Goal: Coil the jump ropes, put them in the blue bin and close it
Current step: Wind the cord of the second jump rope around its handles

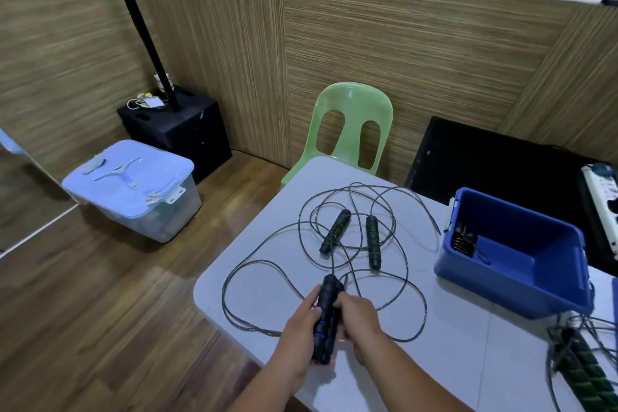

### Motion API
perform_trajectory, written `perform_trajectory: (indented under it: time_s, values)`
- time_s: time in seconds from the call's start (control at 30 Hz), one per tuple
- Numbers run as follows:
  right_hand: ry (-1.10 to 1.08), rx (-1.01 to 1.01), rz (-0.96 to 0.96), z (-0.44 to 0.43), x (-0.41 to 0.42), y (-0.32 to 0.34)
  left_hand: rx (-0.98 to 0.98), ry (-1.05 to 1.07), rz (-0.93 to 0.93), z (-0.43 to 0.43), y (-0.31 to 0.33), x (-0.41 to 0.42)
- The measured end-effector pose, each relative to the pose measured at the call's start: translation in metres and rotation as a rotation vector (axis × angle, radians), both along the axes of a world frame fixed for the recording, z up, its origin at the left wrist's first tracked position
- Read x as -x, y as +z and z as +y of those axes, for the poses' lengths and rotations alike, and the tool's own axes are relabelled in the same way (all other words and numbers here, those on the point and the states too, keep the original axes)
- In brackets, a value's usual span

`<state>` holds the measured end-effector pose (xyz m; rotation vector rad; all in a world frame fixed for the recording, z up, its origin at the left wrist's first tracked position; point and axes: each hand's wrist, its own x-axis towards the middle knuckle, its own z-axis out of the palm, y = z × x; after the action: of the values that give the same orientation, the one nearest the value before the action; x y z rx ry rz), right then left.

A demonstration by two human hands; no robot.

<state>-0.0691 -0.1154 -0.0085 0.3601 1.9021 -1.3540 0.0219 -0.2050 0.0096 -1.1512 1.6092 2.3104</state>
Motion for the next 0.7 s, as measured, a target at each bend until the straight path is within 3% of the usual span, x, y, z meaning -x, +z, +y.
perform_trajectory:
  time_s: [0.13, 0.33, 0.5, 0.7]
  values:
    - [-0.097, 0.063, -0.069, -0.001, 0.003, -0.002, 0.133, 0.003, 0.004, 0.004, -0.006, -0.001]
    - [-0.242, 0.339, -0.298, -0.005, 0.006, -0.001, 0.549, -0.225, 0.125, 0.014, -0.014, -0.007]
    - [-0.331, 0.395, -0.315, 0.005, 0.013, 0.014, 0.701, -0.403, 0.178, 0.026, -0.013, -0.009]
    - [-0.408, 0.599, -0.353, 0.037, 0.015, 0.043, 0.690, -0.202, 0.340, 0.026, 0.007, 0.000]
